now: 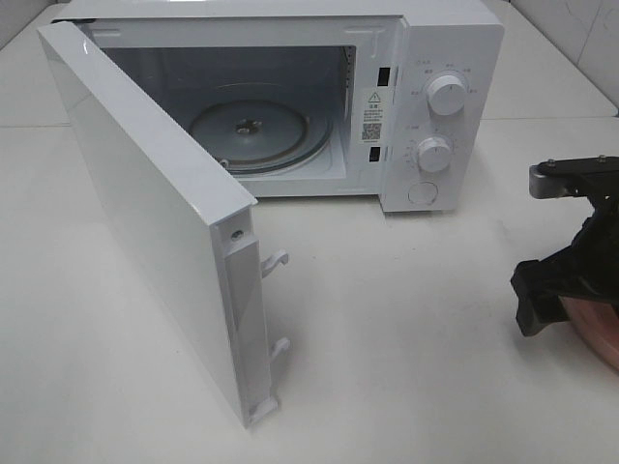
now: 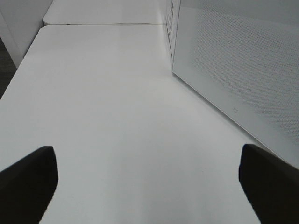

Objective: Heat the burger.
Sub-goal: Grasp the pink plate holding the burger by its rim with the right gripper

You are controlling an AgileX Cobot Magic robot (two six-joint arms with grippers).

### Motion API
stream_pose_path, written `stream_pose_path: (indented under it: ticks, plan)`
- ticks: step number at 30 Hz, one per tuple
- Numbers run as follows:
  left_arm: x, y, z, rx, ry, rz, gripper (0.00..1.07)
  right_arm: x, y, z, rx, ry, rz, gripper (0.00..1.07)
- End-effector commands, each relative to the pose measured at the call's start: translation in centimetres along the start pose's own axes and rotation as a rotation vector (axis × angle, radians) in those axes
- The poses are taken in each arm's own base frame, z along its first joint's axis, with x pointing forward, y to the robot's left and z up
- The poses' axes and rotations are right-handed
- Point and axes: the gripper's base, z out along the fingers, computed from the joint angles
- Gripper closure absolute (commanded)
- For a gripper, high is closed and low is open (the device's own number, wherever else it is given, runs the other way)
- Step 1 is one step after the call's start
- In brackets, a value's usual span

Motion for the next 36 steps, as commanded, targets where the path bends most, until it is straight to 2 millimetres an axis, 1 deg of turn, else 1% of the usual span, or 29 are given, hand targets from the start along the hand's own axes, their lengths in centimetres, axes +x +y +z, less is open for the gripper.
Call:
stream_pose_path:
  ticks: [1,2,4,6,7,8,18,20,21,23,24,25,26,27,28,29,30,31,32,33,34,35,36]
  plan:
    - [0.1,-0.1,-0.3,-0.003,-0.036,-0.008,0.06,-0.3,-0.1,0.9,0.012,-0.005,-0.013,0.17]
    - [0.1,-0.1,-0.3,-0.003,-0.036,-0.008,0.06,-0.5,-0.2,1.6,0.021,-0.006,-0.013,0.17]
    - [0.1,-0.1,-0.3,-0.003,-0.036,-0.008,0.06,-0.5,-0.2,1.9,0.025,-0.004,-0.008,0.18]
    - [0.1,-0.1,-0.3,-0.003,-0.036,-0.008,0.06,-0.6,-0.2,2.8,0.037,0.001,-0.01,0.19]
    - [0.1,-0.1,-0.3,-0.003,-0.036,-0.008,0.06,-0.6,-0.2,2.8,0.037,0.001,-0.01,0.19]
    - [0.1,-0.1,-0.3,-0.003,-0.036,-0.008,0.06,-0.6,-0.2,3.4,0.04,0.012,-0.007,0.2]
    - [0.1,-0.1,-0.3,-0.003,-0.036,-0.008,0.06,-0.5,-0.1,5.1,0.033,0.034,-0.015,0.25]
    - [0.1,-0.1,-0.3,-0.003,-0.036,-0.008,0.06,-0.5,0.0,5.3,0.031,0.035,-0.016,0.29]
    - [0.1,-0.1,-0.3,-0.003,-0.036,-0.008,0.06,-0.5,0.0,5.3,0.031,0.035,-0.016,0.29]
    - [0.1,-0.1,-0.3,-0.003,-0.036,-0.008,0.06,-0.5,-0.1,5.3,0.032,0.034,-0.02,0.37]
    - [0.1,-0.1,-0.3,-0.003,-0.036,-0.008,0.06,-0.5,-0.1,5.3,0.032,0.034,-0.02,0.37]
    - [0.1,-0.1,-0.3,-0.003,-0.036,-0.008,0.06,-0.5,-0.1,5.3,0.032,0.034,-0.02,0.44]
    - [0.1,-0.1,-0.3,-0.003,-0.036,-0.008,0.06,-0.5,-0.1,5.3,0.033,0.035,-0.02,0.47]
    - [0.1,-0.1,-0.3,-0.003,-0.036,-0.008,0.06,-0.5,-0.1,5.3,0.033,0.035,-0.02,0.47]
    - [0.1,-0.1,-0.3,-0.003,-0.036,-0.008,0.06,-0.5,-0.1,5.3,0.033,0.039,-0.019,0.57]
    - [0.1,-0.1,-0.3,-0.003,-0.036,-0.008,0.06,-0.4,-0.1,5.3,0.034,0.044,-0.019,0.63]
    - [0.1,-0.1,-0.3,-0.003,-0.036,-0.008,0.06,-0.4,-0.1,5.3,0.034,0.044,-0.019,0.63]
    - [0.1,-0.1,-0.3,-0.003,-0.036,-0.008,0.06,-0.4,-0.1,5.3,0.035,0.047,-0.014,0.77]
    - [0.1,-0.1,-0.3,-0.003,-0.036,-0.008,0.06,-0.4,-0.1,5.3,0.035,0.047,-0.014,0.77]
    - [0.1,-0.1,-0.3,-0.003,-0.036,-0.008,0.06,-0.3,-0.1,5.3,0.037,0.052,-0.008,0.9]
    - [0.1,-0.1,-0.3,-0.003,-0.036,-0.008,0.06,-0.3,-0.1,5.3,0.037,0.053,-0.009,0.97]
    - [0.1,-0.1,-0.3,-0.003,-0.036,-0.008,0.06,-0.3,-0.1,5.3,0.037,0.053,-0.009,0.97]
    - [0.1,-0.1,-0.3,-0.003,-0.036,-0.008,0.06,-0.3,-0.1,5.3,0.04,0.059,-0.014,1.07]
